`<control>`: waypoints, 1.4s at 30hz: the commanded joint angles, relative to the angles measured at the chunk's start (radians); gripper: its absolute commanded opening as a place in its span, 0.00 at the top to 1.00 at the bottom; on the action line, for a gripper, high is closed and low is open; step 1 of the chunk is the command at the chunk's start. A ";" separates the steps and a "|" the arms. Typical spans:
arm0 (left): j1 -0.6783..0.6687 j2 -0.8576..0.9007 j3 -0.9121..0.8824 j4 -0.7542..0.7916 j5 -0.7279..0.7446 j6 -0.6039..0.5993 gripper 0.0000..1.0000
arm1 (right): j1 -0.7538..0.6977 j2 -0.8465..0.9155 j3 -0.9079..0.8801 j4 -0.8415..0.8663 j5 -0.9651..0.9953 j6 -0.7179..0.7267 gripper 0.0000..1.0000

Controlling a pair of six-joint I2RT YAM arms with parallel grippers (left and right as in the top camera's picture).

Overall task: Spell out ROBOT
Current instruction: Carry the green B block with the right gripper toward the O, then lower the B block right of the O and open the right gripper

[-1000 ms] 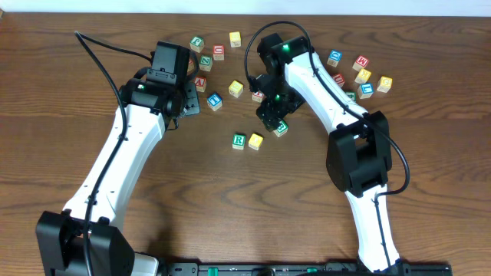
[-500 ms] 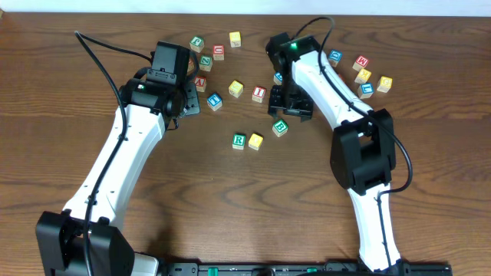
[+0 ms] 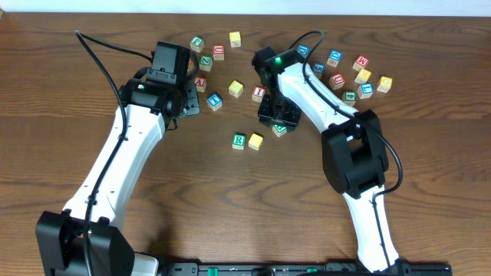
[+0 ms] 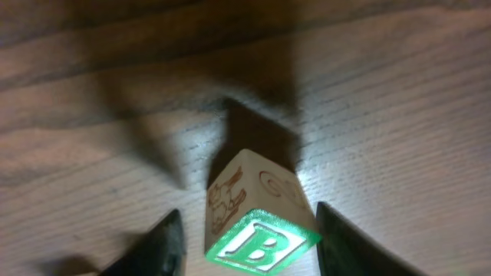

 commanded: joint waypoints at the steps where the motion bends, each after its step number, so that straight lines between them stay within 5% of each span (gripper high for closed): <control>1: 0.003 -0.014 0.022 0.000 -0.013 0.010 0.52 | 0.008 -0.018 -0.007 0.003 0.013 -0.005 0.64; 7: 0.003 -0.014 0.022 0.000 -0.013 0.010 0.52 | 0.008 -0.018 -0.007 0.011 0.063 -0.114 0.64; 22: 0.002 -0.014 0.022 0.000 -0.013 0.010 0.52 | 0.009 -0.018 -0.007 0.051 0.039 -0.804 0.56; 29: 0.003 -0.014 0.022 0.000 -0.013 0.010 0.52 | 0.008 -0.018 -0.007 0.070 0.000 -0.952 0.54; 35: 0.002 -0.014 0.022 0.000 -0.013 0.010 0.52 | -0.005 -0.021 0.034 0.060 0.005 -0.843 0.39; 38: 0.003 -0.014 0.022 0.000 -0.013 0.010 0.52 | -0.029 -0.045 0.091 0.015 0.010 -0.672 0.29; 42: 0.003 -0.014 0.022 0.000 -0.013 0.010 0.52 | -0.053 -0.092 0.101 -0.044 0.013 -0.372 0.37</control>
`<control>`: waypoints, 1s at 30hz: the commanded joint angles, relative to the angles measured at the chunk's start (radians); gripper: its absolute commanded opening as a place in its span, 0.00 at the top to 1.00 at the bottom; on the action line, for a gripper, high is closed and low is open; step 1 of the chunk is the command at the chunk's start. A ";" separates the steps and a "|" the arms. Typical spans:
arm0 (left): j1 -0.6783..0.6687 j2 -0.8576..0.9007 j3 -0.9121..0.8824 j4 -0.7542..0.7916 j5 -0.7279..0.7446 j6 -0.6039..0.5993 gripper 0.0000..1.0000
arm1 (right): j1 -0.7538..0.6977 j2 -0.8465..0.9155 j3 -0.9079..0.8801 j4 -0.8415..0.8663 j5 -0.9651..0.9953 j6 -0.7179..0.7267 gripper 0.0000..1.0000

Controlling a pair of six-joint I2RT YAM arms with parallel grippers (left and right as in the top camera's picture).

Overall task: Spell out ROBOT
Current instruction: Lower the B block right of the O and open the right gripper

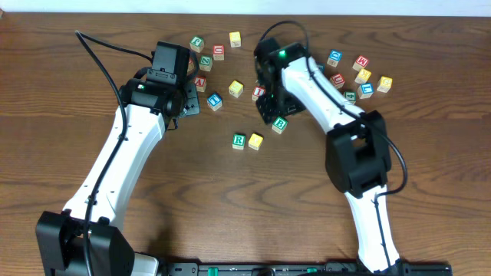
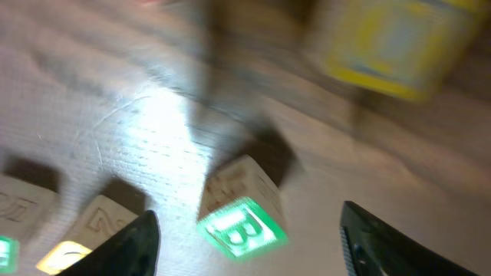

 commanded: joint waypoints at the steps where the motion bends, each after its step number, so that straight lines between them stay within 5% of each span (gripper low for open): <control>1: 0.003 -0.014 0.022 0.000 -0.014 0.010 0.52 | -0.027 -0.078 0.030 -0.048 0.010 0.328 0.40; 4: 0.003 -0.014 0.022 0.000 -0.014 0.010 0.52 | -0.019 -0.076 0.002 -0.047 0.058 0.425 0.48; 21: 0.002 -0.014 0.022 0.003 -0.014 0.010 0.52 | 0.023 -0.076 -0.191 0.115 0.097 0.560 0.52; 30: 0.002 -0.014 0.022 0.003 -0.014 0.010 0.52 | 0.023 -0.076 -0.233 0.154 0.074 0.529 0.75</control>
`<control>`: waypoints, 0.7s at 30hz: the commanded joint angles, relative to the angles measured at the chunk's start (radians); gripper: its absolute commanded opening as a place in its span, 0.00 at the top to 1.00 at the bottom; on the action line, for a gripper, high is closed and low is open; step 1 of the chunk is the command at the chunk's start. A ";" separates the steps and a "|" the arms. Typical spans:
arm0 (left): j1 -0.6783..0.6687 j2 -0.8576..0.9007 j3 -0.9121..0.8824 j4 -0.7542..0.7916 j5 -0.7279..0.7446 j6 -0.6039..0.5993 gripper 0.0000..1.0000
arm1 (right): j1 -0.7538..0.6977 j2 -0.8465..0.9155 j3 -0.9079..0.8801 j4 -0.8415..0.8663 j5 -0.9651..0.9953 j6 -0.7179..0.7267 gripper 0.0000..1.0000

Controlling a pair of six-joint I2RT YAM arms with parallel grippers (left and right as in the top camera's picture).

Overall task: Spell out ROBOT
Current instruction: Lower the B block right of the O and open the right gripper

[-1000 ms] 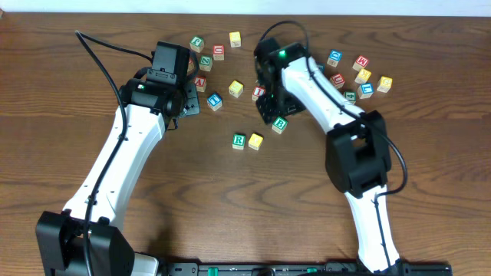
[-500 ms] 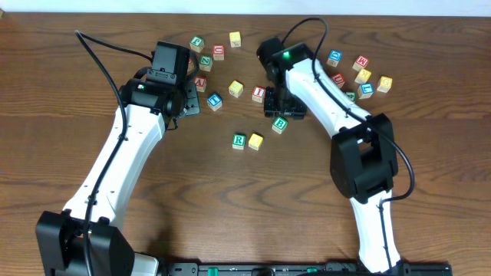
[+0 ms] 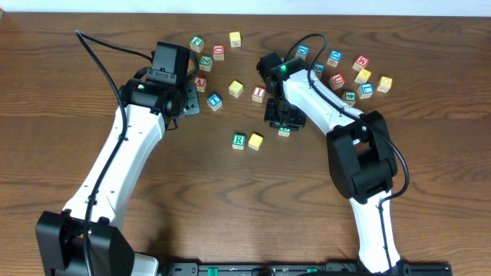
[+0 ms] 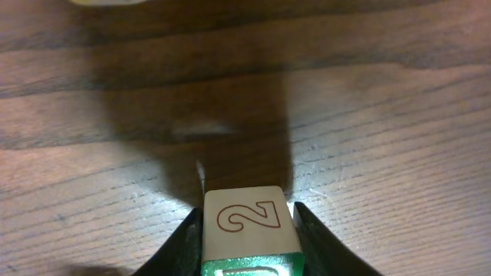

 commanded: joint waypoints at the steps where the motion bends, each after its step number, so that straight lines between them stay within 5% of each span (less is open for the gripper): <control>1: 0.002 -0.014 0.022 0.000 -0.013 0.010 0.52 | 0.005 -0.019 -0.004 0.005 0.003 -0.026 0.77; 4: 0.002 -0.014 0.022 0.000 -0.013 0.010 0.52 | 0.005 -0.019 -0.002 0.005 -0.015 -0.102 0.88; 9: 0.002 -0.014 0.022 0.000 -0.013 0.009 0.52 | 0.010 -0.019 -0.002 0.001 -0.126 -0.251 0.82; 21: 0.002 -0.014 0.022 0.000 -0.013 0.010 0.52 | 0.074 -0.019 -0.003 -0.075 -0.187 -0.262 0.80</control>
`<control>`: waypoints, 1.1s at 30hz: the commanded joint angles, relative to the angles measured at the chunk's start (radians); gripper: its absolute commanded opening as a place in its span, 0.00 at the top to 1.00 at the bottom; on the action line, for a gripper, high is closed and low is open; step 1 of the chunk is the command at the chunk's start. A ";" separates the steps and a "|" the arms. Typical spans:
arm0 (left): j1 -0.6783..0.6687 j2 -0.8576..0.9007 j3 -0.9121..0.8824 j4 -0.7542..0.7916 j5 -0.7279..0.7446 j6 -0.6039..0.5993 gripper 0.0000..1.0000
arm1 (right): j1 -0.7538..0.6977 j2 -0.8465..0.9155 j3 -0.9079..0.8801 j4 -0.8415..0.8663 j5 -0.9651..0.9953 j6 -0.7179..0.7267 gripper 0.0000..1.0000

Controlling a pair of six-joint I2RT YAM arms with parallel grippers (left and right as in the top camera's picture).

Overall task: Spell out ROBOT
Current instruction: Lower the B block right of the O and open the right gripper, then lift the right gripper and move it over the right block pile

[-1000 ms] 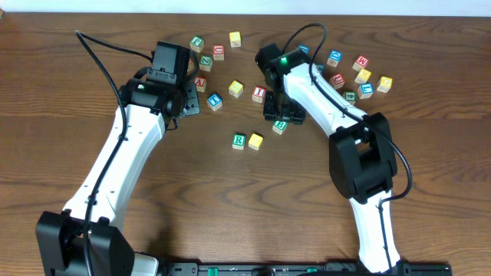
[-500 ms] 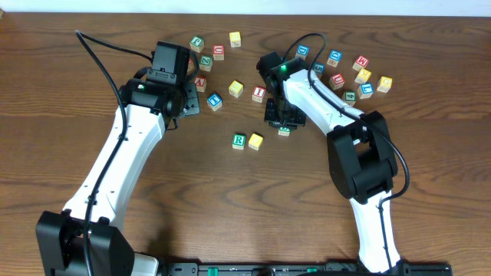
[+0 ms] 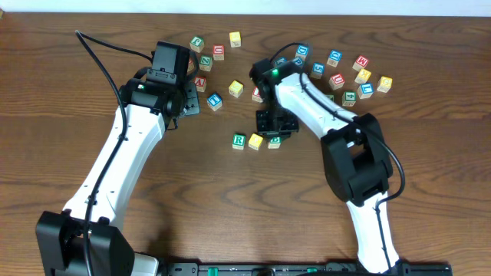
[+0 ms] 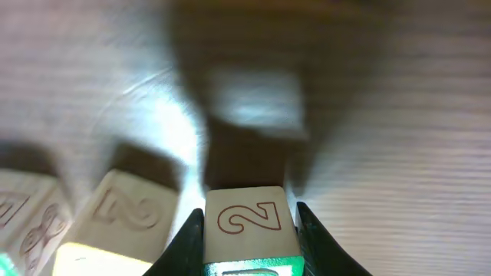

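Note:
A green R block (image 3: 238,140) and a yellow block (image 3: 255,141) sit side by side at mid-table. Just right of them is the green B block (image 3: 274,142), with my right gripper (image 3: 275,132) shut on it. In the right wrist view this block (image 4: 249,218) shows a red 2 on its side, both fingers (image 4: 189,239) pressed to it, and the yellow block (image 4: 130,222) close on its left. Whether the B block rests on the table cannot be told. My left gripper (image 3: 186,100) hovers at the back left; its jaws do not show.
Loose letter blocks lie at the back: a group near the left gripper (image 3: 205,57), a red one (image 3: 258,93), a yellow one (image 3: 235,89), a blue one (image 3: 214,100), and a cluster at the back right (image 3: 353,77). The table's far edge (image 3: 245,14) runs behind them.
My right gripper, still shut on the green B block, has moved left. The block now sits close beside the yellow block instead of a block's width to its right. The left arm is unmoved.
My right gripper stood open around the tilted B block right of the R and yellow pair. Then it was open and farther back, the block loose on the table. Later it was shut on the block, and now holds it next to the yellow block.

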 commanded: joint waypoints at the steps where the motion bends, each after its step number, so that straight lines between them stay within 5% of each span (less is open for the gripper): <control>1: 0.002 -0.014 0.022 0.000 -0.014 0.010 0.52 | 0.030 -0.019 -0.003 0.003 -0.023 -0.017 0.80; 14: 0.002 -0.014 0.022 0.000 -0.014 0.009 0.52 | 0.036 -0.019 -0.003 0.068 -0.019 -0.013 0.74; 18: 0.002 -0.014 0.022 0.000 -0.014 0.010 0.52 | 0.043 -0.019 -0.003 0.046 -0.019 -0.013 0.60; 33: 0.002 -0.014 0.022 0.000 -0.014 0.009 0.52 | 0.032 -0.039 0.075 -0.022 -0.019 -0.063 0.59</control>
